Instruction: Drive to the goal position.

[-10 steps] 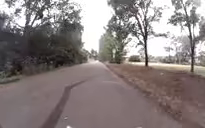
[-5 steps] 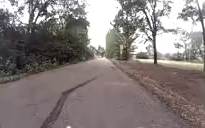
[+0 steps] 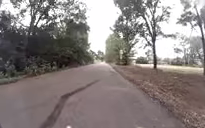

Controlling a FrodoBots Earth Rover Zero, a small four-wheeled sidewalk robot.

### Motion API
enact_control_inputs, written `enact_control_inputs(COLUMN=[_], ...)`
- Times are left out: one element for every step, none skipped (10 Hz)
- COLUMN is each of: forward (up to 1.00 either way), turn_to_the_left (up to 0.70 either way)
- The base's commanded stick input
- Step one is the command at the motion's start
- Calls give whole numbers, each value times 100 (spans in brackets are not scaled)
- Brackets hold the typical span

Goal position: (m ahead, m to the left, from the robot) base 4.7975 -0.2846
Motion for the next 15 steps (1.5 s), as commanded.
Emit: enact_control_inputs(forward=[100,100,100,100,100,100,100,100,100,100,100,100,100,100,100], turn_to_the_left=[-12,-12,-12,-12,-11,-9,-8,-6,-5,-4,-3,-2,-1,-1,0])
